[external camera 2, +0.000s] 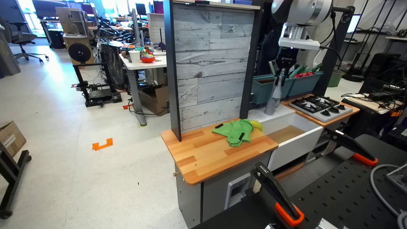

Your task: Move the tap to the left

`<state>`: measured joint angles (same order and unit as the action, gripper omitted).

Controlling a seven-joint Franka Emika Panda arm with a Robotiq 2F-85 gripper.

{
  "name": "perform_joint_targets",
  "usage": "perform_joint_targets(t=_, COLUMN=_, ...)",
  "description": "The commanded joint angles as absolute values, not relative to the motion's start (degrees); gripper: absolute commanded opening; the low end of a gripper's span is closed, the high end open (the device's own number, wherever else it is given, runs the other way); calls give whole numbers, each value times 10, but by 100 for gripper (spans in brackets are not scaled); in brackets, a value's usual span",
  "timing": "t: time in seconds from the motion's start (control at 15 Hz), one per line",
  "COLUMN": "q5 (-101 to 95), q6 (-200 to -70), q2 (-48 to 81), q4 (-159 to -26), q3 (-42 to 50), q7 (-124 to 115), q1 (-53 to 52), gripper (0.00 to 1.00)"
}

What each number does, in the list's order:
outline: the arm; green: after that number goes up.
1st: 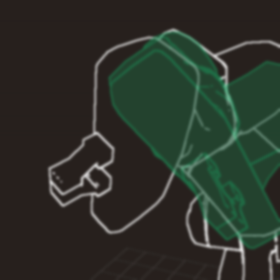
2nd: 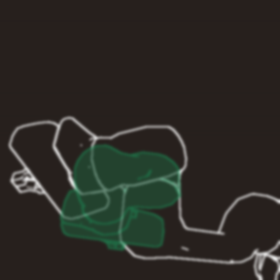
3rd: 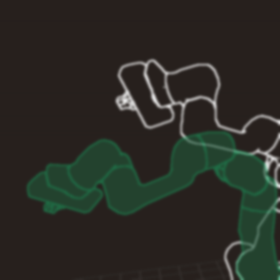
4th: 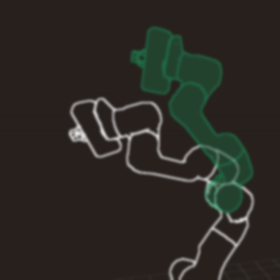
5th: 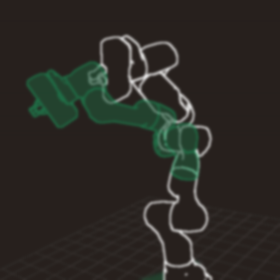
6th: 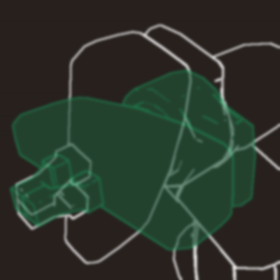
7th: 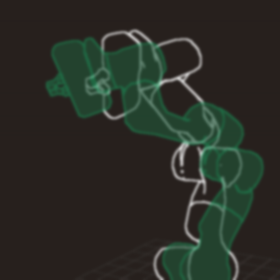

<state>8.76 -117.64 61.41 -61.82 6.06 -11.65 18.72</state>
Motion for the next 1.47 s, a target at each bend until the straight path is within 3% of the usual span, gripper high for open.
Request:
perform_joint_targets(t=0.0, q5=115, q6=-1152, q2=661, q4=-542, q3=42, q7=-155, q1=176, gripper=6)
perform_joint_targets(t=0.8, q5=120, q6=-1141, q2=712, q4=-456, q3=31, q7=-212, q1=171, gripper=6)
perform_joint_targets(t=0.87, q5=114, q6=-1136, q2=713, q4=-455, q3=34, q7=-208, q1=169, gripper=48)
perform_joint_targets(t=1.0, q5=114, q6=-1136, q2=715, q4=-453, q3=32, q7=-204, q1=169, gripper=55)
perform_joint_targets(t=1.4, q5=123, q6=-1127, q2=733, q4=-425, q3=23, q7=-192, q1=173, gripper=99)
